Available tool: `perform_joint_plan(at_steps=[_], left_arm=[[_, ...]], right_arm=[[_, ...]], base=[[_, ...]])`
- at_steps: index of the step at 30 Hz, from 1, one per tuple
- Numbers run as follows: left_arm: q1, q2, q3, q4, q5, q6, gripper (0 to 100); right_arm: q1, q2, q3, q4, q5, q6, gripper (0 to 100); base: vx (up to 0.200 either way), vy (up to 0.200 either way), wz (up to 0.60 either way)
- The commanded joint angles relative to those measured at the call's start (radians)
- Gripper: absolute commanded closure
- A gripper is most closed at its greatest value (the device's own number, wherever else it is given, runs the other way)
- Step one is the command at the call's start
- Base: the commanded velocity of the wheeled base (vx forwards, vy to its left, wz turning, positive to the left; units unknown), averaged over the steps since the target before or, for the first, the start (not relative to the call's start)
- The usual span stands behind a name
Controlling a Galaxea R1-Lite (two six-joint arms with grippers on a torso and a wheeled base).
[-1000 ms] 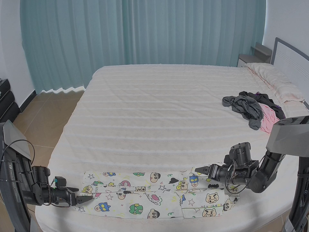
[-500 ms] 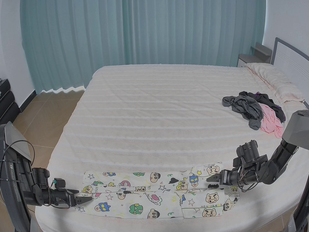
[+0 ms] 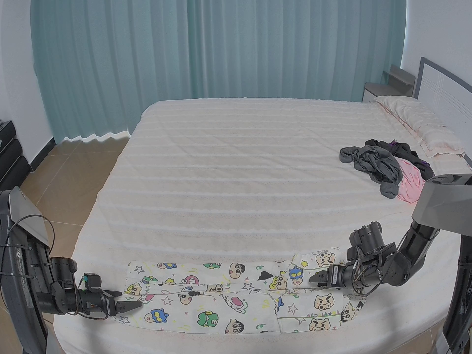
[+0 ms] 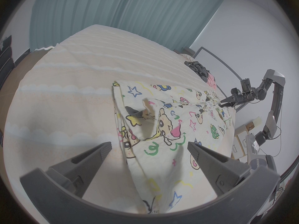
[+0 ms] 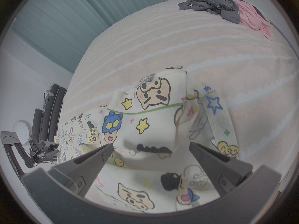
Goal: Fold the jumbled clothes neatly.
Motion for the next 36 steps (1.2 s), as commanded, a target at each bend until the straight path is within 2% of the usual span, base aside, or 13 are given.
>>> perform_joint_plan(at_steps=[1, 2, 15, 19, 23, 24, 26, 35, 36], left_arm=[[-0.001, 0.004, -0.001, 0.001, 0.000, 0.000, 0], [-0.001, 0.004, -0.001, 0.001, 0.000, 0.000, 0], [-0.001, 0.004, -0.003, 0.000, 0.000, 0.000, 0], [-0.001, 0.006, -0.003, 0.001, 0.000, 0.000, 0], [-0.001, 0.006, -0.001, 0.000, 0.000, 0.000, 0], [-0.001, 0.004, -0.001, 0.000, 0.000, 0.000, 0], [-0.001, 0.004, -0.003, 0.000, 0.000, 0.000, 0], [-0.001, 0.004, -0.006, 0.000, -0.003, -0.001, 0], [-0.001, 0.003, -0.009, 0.000, -0.004, -0.009, 0]], right_arm=[[0.001, 0.061, -0.007, -0.051, 0.000, 0.005, 0], [0.001, 0.065, -0.007, -0.062, 0.000, 0.007, 100], [-0.002, 0.070, -0.013, -0.065, -0.092, 0.005, 100], [-0.014, 0.027, -0.008, -0.054, -0.098, 0.002, 100], [-0.025, -0.033, -0.014, 0.044, -0.098, -0.001, 100], [-0.026, -0.083, -0.028, 0.155, -0.087, -0.004, 100], [-0.023, -0.088, -0.047, 0.208, -0.080, -0.005, 100], [-0.020, -0.043, -0.051, 0.210, -0.081, -0.011, 100], [-0.020, -0.042, -0.051, 0.210, -0.080, -0.014, 0]], base=[[0.000, 0.000, 0.00], [0.000, 0.000, 0.00], [0.000, 0.000, 0.00], [0.000, 0.000, 0.00], [0.000, 0.000, 0.00], [0.000, 0.000, 0.00], [0.000, 0.000, 0.00], [0.000, 0.000, 0.00], [0.000, 0.000, 0.00]])
